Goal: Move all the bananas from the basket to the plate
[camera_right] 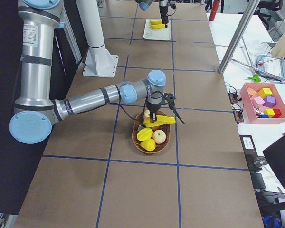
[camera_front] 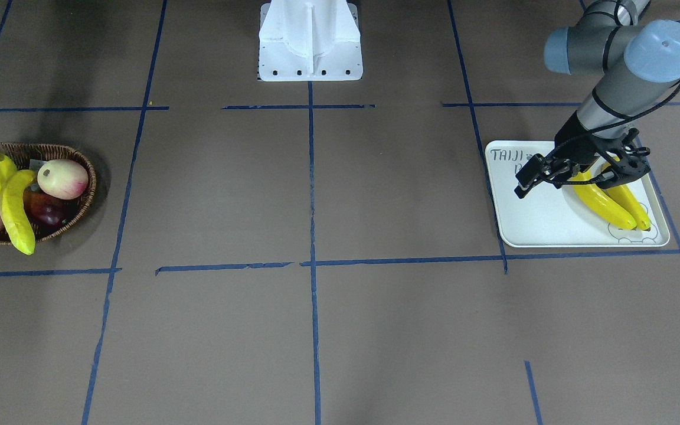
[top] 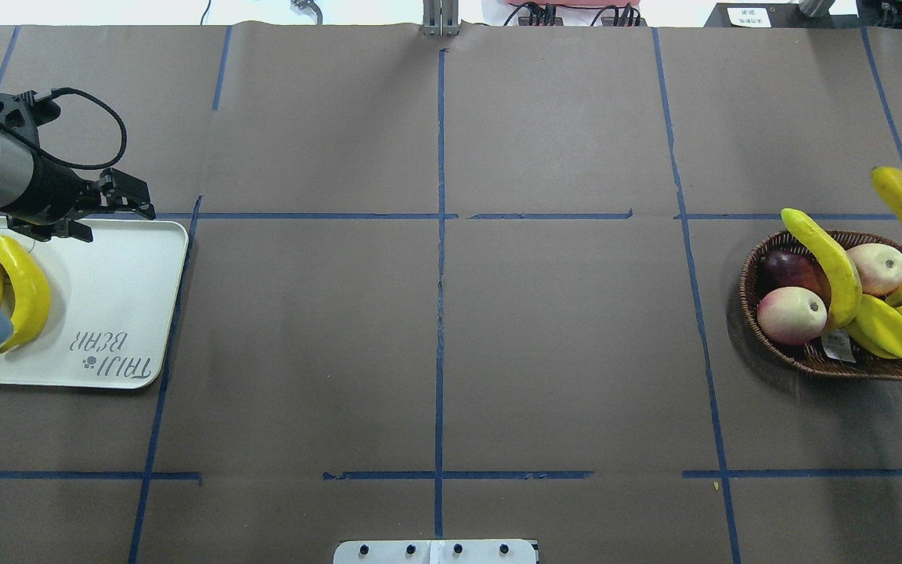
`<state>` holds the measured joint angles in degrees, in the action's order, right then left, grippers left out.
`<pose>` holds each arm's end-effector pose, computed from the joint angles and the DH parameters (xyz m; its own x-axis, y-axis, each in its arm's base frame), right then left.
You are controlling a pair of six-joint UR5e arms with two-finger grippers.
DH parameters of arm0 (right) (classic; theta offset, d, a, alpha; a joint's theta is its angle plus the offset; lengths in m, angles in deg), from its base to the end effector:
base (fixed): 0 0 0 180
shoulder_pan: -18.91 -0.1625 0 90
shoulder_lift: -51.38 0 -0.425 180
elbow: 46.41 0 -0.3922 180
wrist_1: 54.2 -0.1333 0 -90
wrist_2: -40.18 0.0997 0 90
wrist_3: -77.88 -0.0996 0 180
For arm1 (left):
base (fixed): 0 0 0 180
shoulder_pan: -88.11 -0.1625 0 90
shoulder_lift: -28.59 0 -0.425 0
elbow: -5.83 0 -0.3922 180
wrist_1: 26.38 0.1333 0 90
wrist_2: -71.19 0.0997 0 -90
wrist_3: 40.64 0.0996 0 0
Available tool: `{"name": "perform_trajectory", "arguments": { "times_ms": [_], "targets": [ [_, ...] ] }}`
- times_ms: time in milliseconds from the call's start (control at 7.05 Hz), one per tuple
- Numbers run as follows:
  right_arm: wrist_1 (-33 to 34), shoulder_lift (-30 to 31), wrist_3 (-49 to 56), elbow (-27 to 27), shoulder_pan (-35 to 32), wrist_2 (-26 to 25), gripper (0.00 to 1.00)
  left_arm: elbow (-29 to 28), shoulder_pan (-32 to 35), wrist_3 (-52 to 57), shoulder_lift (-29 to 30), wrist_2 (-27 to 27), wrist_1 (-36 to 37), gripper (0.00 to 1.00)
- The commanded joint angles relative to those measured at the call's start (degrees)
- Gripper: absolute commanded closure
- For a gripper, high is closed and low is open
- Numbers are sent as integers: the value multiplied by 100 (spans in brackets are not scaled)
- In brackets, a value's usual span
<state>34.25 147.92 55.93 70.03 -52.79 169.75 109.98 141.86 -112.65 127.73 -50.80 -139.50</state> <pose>-0.0722 -0.4409 0.4862 0.7202 -0.0993 0.6866 0.0248 0.9928 0.1176 0.2648 -0.4974 0.4131 0.5289 -0.2784 -0.8017 0.3088 0.9430 -0.1237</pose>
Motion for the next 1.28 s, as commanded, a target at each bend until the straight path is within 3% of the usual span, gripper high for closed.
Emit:
{"name": "perform_trajectory", "arguments": {
  "times_ms": [0, 284, 425, 567, 709, 851, 1134],
  "targets": [
    [23, -239, -72, 326, -283, 85, 100, 79, -6, -6, -9, -18, 0, 0],
    [59, -1027, -865, 265, 170, 611, 100, 97, -6, -15, 52, -27, -9, 0],
    [-20, -1641, -2168, 125, 818, 596, 100, 88, -6, -15, 157, -53, -17, 0],
    [-160, -2413, -3182, -76, 1399, 422, 100, 97, -6, -32, 166, -132, -87, 0],
    [-422, -2725, -3680, -139, 1805, 246, 99, 158, -6, -276, 245, -228, -166, 0],
    [-1164, -2772, -3885, -174, 2209, -43, 99, 158, -14, -374, 333, -256, -541, 0],
    [-2467, -2807, -5173, -175, 3227, -1234, 99, -122, -285, -1913, 499, -247, -2408, 0]
  ]
}}
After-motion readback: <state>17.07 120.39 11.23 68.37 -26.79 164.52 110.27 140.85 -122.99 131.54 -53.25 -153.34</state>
